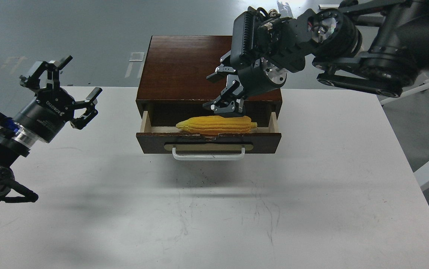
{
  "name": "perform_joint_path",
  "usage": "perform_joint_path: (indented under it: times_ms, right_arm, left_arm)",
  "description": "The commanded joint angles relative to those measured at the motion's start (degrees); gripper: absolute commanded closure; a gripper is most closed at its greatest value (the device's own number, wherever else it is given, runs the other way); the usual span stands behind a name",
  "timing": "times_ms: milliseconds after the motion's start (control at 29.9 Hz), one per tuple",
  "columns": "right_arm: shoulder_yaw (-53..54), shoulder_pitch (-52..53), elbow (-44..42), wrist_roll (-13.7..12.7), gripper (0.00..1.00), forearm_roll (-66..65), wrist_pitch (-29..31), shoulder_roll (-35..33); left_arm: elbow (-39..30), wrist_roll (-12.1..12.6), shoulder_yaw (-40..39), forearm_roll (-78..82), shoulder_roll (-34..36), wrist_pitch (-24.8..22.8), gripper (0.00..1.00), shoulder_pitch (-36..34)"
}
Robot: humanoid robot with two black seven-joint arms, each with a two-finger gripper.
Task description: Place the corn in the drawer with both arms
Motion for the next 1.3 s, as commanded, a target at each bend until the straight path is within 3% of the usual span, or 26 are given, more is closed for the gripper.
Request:
perform_joint_path:
  times_ms: [0,167,267,501,635,835,1270]
  right_arm:
    - [1.6,0.2,0.7,0.0,0.25,9.5,0.1,-5.0]
    - [7.0,-4.7,2.8,0.0,0.08,28.5,0.4,-14.1]
    - [10.4,-8.4,3.2,0.0,0.07,35.2,0.4,-17.3]
    - [30.8,-31.1,2.1,0.0,0.04,52.9,-0.4,-23.9]
    - [46.2,-47.3,1.6,0.0,0.02,60.5,-0.4,-23.7]
    - [55.4,-60.5,-1.0,0.0,0.02,66.7,-0.4,-20.4]
    - [58.1,-68.8,-6.4,0.0,0.00,68.0,-0.4,-12.9]
  left_arm:
    - [0.0,0.0,0.0,0.0,-0.1,0.0,0.01,0.0]
    - [0.0,0.0,0.1,0.0,-0.5,0.0,0.01,0.1]
    - [0.0,0.0,0.1,0.1,-0.8,0.0,0.01,0.1]
    - [0.1,0.0,0.1,2.4,-2.2,0.0,0.01,0.1]
    - [0.2,0.0,0.2,2.6,-2.9,0.0,0.01,0.2]
    - [0.3,0.0,0.5,2.7,-3.4,0.0,0.01,0.3]
    - [0.6,0.0,1.0,2.7,-4.3,0.0,0.01,0.6]
